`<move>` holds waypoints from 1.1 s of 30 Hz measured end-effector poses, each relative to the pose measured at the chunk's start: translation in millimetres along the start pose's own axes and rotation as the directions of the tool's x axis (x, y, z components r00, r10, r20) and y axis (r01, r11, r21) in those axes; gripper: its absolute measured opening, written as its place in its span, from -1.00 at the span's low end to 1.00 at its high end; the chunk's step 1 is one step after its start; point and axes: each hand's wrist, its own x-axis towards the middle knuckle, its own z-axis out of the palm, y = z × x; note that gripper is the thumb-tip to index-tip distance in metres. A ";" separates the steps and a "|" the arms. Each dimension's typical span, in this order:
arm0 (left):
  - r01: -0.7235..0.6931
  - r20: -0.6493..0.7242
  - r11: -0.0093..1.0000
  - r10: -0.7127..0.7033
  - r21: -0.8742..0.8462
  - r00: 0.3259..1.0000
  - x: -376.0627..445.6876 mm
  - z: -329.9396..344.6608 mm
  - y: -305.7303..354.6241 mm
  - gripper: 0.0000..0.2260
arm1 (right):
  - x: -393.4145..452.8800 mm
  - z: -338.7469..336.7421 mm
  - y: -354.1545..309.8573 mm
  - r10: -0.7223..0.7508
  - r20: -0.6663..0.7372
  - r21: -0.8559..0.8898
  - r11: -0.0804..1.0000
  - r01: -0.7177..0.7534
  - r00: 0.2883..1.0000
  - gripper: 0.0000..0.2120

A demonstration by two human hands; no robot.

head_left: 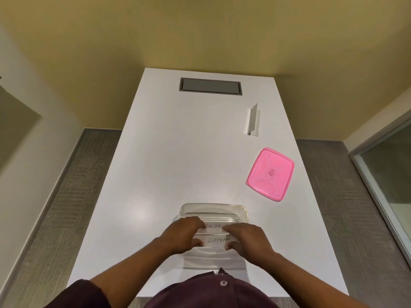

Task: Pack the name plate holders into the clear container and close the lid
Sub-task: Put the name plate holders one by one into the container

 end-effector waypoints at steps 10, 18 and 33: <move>0.034 0.050 0.984 -0.043 0.173 0.998 13.4 35.5 0.2 -0.78 | 19.6 24.7 0.3 -0.015 0.196 -0.056 0.998 0.026 0.980 -0.56; 0.060 0.053 0.975 -0.073 0.213 0.996 17.8 48.6 -4.1 -0.72 | 29.6 36.4 3.1 0.013 0.216 -0.103 0.995 0.009 0.976 -0.63; 0.040 0.042 0.944 -0.057 0.328 0.998 20.2 53.1 -4.5 -0.75 | 28.7 46.8 6.6 0.022 0.193 -0.160 0.987 0.009 0.981 -0.71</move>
